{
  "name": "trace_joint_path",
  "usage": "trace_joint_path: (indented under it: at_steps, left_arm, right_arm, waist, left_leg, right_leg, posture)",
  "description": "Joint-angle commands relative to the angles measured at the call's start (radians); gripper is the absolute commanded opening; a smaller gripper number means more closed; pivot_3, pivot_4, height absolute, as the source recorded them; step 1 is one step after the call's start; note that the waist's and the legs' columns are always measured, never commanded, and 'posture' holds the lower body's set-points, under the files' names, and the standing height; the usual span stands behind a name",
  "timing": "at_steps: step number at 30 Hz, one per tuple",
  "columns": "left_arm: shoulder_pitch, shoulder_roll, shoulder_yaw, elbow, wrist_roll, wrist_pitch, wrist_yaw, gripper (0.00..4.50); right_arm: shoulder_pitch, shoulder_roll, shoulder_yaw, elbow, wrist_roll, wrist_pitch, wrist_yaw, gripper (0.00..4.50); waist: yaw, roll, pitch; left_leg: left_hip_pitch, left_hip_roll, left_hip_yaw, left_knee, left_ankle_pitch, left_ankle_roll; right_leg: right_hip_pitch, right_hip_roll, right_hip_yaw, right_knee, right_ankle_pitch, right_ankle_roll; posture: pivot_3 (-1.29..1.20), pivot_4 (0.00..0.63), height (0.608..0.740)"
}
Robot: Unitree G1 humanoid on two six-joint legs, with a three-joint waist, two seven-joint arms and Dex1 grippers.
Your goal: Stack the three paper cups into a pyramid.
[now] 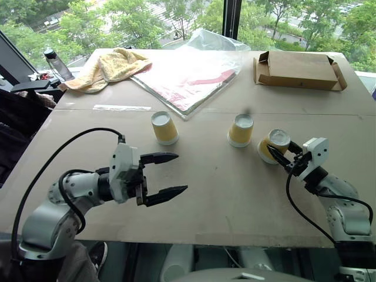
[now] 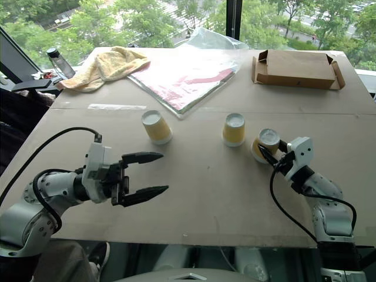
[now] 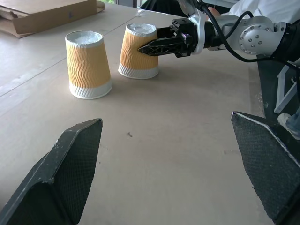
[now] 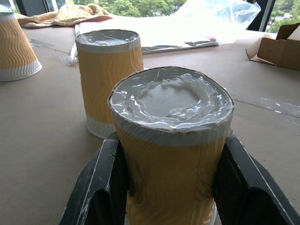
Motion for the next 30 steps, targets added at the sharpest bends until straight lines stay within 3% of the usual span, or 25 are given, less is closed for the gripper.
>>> trace_joint_path:
  at_steps: [1, 8, 15, 16, 20, 24, 30]
  left_arm:
    - [0.006, 0.005, 0.048, -0.034, -0.026, -0.006, 0.003, 4.50]
    - [0.038, 0.063, 0.147, 0.022, -0.028, -0.012, -0.060, 4.50]
    - [0.063, 0.078, 0.164, -0.005, -0.035, 0.008, -0.073, 4.50]
    - [0.065, 0.078, 0.165, -0.010, -0.036, 0.011, -0.070, 4.50]
    - [0.061, 0.075, 0.165, -0.024, -0.043, 0.023, -0.056, 4.50]
    - [0.055, 0.076, 0.166, -0.029, -0.046, 0.032, -0.051, 4.50]
    - [0.048, 0.085, 0.176, -0.020, -0.049, 0.035, -0.060, 4.50]
  right_arm:
    - [0.015, -0.036, 0.020, -0.077, 0.001, -0.002, 0.042, 1.76]
    - [0.034, -0.094, 0.246, -0.295, 0.041, 0.154, 0.166, 1.76]
    - [0.012, -0.086, 0.311, -0.212, -0.059, 0.074, 0.170, 1.76]
    - [0.013, -0.086, 0.304, -0.200, -0.063, 0.060, 0.168, 2.65]
    - [0.015, -0.091, 0.275, -0.188, -0.060, 0.031, 0.165, 4.44]
    - [0.031, -0.118, 0.215, -0.247, 0.028, 0.085, 0.190, 4.44]
    - [0.034, -0.241, 0.082, -0.410, 0.283, 0.310, 0.230, 4.44]
  waist:
    - [0.000, 0.000, 0.000]
    - [-0.006, 0.000, 0.000]
    - [0.005, -0.003, 0.001]
    - [0.004, -0.003, 0.001]
    - [0.001, -0.003, 0.001]
    - [0.000, -0.003, 0.002]
    - [0.000, -0.003, 0.002]
  left_leg:
    - [0.000, 0.000, 0.000, 0.000, 0.000, 0.000]
    - [0.000, 0.000, 0.000, 0.000, -0.001, 0.002]
    - [-0.001, 0.000, -0.001, 0.001, -0.001, 0.002]
    - [-0.001, 0.000, -0.001, 0.001, -0.001, 0.001]
    - [0.000, 0.000, -0.001, 0.001, -0.001, 0.001]
    - [-0.001, 0.000, -0.001, 0.001, -0.001, 0.001]
    - [-0.001, 0.000, -0.002, 0.001, -0.002, 0.003]
  right_leg:
    - [0.000, 0.000, 0.000, 0.000, 0.000, 0.000]
    - [0.000, 0.000, 0.000, 0.000, 0.000, 0.000]
    - [0.000, -0.001, -0.001, -0.001, 0.000, 0.000]
    - [0.000, -0.001, -0.001, -0.001, 0.000, 0.000]
    - [0.000, -0.001, -0.001, 0.000, 0.000, 0.000]
    - [0.000, -0.001, -0.001, 0.000, 0.000, 0.000]
    - [0.000, -0.001, -0.002, 0.000, 0.000, 0.000]
  posture:
    - [0.00, 0.150, 0.740]
    - [0.00, 0.150, 0.740]
    - [0.00, 0.150, 0.740]
    - [0.00, 0.150, 0.740]
    - [0.00, 0.150, 0.740]
    - [0.00, 0.150, 0.740]
    - [0.00, 0.150, 0.740]
